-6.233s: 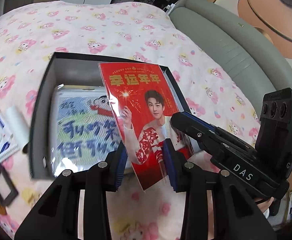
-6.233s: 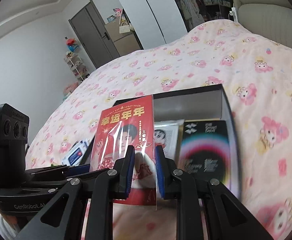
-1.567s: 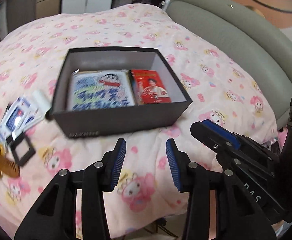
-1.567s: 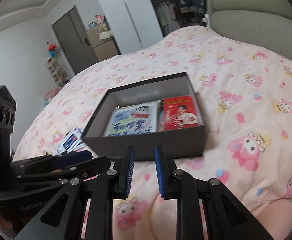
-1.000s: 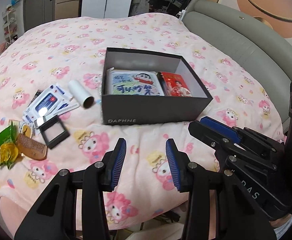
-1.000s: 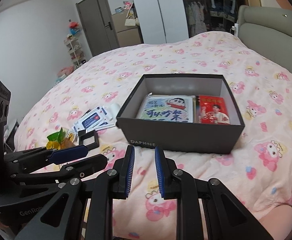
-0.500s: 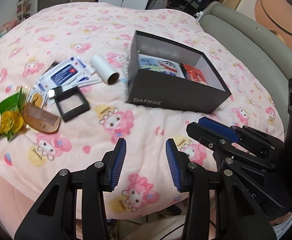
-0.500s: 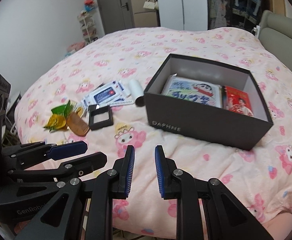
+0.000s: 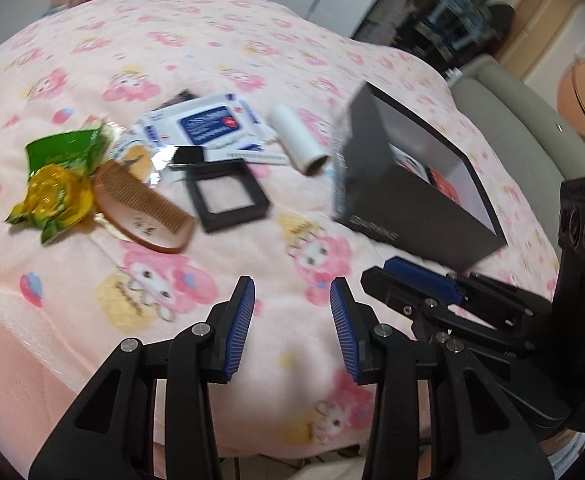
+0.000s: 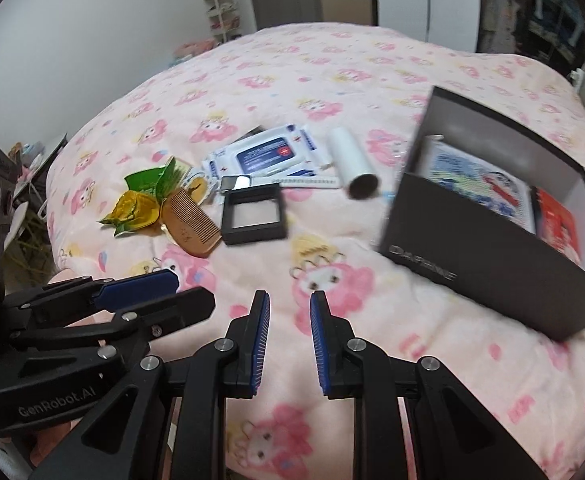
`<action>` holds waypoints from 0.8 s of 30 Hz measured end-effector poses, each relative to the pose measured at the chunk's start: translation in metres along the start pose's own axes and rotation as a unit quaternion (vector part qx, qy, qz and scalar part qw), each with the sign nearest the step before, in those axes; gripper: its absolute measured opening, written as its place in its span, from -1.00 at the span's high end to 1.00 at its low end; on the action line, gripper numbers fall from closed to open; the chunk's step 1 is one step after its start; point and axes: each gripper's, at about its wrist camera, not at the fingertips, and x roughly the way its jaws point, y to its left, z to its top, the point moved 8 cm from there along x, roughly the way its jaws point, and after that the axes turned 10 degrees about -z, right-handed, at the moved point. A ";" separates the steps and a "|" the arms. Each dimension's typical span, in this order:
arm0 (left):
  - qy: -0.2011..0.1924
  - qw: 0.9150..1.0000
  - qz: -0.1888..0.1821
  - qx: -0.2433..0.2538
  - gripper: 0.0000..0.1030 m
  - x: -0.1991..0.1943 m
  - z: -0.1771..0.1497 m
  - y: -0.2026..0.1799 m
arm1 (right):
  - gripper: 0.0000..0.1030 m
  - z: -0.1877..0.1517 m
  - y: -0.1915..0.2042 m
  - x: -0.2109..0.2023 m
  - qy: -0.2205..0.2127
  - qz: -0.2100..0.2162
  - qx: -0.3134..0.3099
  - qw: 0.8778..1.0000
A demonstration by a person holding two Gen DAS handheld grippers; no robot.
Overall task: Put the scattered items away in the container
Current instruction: 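Raise the right tool out of the box and move toward the black frame, then close the right gripper on the black square frame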
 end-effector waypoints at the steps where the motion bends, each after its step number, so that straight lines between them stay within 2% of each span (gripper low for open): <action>1: -0.003 1.000 0.004 -0.007 0.24 0.001 0.003 0.008 | 0.66 0.002 0.003 0.006 0.005 0.002 -0.002 1.000; 6: -0.006 1.000 0.024 -0.015 0.24 0.016 0.036 0.038 | 0.65 0.015 0.016 0.036 0.026 0.004 -0.009 1.000; 9: -0.011 0.999 0.034 -0.016 0.24 0.028 0.057 0.051 | 0.65 0.030 0.014 0.055 0.037 0.017 0.020 0.999; 15: -0.010 0.998 0.031 -0.057 0.24 0.047 0.059 0.083 | 0.65 0.048 0.019 0.089 0.047 0.010 0.018 0.999; 24: 0.008 0.996 0.015 -0.087 0.26 0.069 0.061 0.100 | 0.65 0.059 0.024 0.137 0.066 0.022 0.040 0.997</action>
